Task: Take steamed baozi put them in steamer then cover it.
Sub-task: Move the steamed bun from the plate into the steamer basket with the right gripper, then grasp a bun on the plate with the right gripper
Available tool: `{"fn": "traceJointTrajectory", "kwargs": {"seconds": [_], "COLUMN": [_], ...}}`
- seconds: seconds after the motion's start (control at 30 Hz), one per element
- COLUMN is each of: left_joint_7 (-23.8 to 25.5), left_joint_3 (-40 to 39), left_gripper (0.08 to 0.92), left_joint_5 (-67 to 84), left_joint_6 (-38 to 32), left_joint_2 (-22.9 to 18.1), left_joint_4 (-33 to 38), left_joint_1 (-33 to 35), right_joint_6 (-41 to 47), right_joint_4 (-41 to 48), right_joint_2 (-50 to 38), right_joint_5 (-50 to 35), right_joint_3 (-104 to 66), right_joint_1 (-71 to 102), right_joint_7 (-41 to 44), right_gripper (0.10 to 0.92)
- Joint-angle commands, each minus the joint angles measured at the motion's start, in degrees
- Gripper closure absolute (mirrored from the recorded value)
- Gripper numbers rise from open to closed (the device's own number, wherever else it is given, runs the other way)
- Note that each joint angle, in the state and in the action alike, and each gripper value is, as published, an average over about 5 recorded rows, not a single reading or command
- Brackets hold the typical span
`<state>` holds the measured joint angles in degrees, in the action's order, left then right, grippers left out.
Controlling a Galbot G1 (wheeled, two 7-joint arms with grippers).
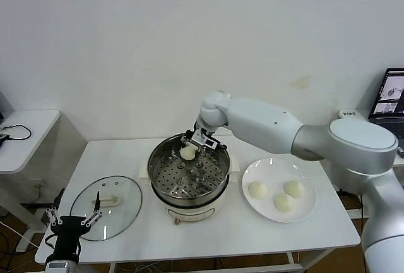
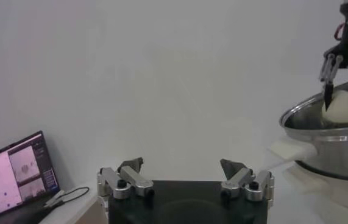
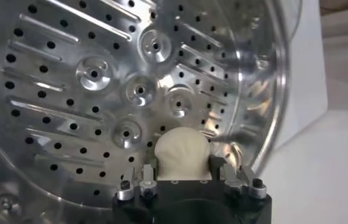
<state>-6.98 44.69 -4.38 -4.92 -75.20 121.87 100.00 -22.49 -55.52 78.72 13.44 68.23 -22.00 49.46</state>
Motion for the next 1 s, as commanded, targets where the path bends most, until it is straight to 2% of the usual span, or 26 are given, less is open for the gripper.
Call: {"fn": "traceJointTrajectory", "kwargs": {"seconds": [0.03, 0.13, 0.27, 0.37, 0.47, 0.57, 0.73, 1.0], "left_joint_7": [0.0, 0.0, 0.0, 0.1, 0.1, 0.1, 0.1, 0.5], "left_joint_3": [0.1, 0.2, 0.2, 0.2, 0.2, 0.2, 0.2, -0.9], "left_gripper": [0.177, 0.177, 0.177, 0.177, 0.177, 0.177, 0.177, 0.177], "left_joint_5": [0.0, 0.0, 0.0, -0.1, 0.0, 0.0, 0.1, 0.0], "left_joint_6": [-0.1, -0.1, -0.1, 0.0, 0.0, 0.1, 0.7, 1.0], "left_joint_2": [0.0, 0.0, -0.1, -0.1, -0.1, 0.1, 0.9, 2.3], "left_joint_4": [0.3, 0.5, 0.8, 0.9, 1.2, 1.2, 0.9, -0.1], "left_joint_1": [0.1, 0.1, 0.3, 0.3, 0.3, 0.2, 0.0, -0.7], "right_joint_6": [-4.5, -4.7, -4.1, -0.8, 6.4, 15.5, 29.0, 38.7], "right_joint_4": [2.6, 2.5, 0.9, -2.6, -8.4, -14.9, -23.2, -36.3], "right_joint_2": [1.0, 1.0, 0.5, -0.9, -3.7, -8.0, -18.1, -38.6], "right_joint_5": [4.2, 3.7, 0.3, -5.9, -14.1, -19.3, -23.3, -25.8], "right_joint_3": [-0.4, -0.3, -0.1, 1.0, 2.2, 2.7, 2.9, 4.2], "right_joint_1": [1.6, 1.2, -0.6, -4.3, -9.0, -12.8, -16.9, -18.7], "right_joint_7": [-2.0, -2.2, -1.8, 0.4, 3.6, 7.1, 10.0, 10.9], "right_gripper": [0.478, 0.443, 0.327, 0.25, 0.21, 0.204, 0.202, 0.203]}}
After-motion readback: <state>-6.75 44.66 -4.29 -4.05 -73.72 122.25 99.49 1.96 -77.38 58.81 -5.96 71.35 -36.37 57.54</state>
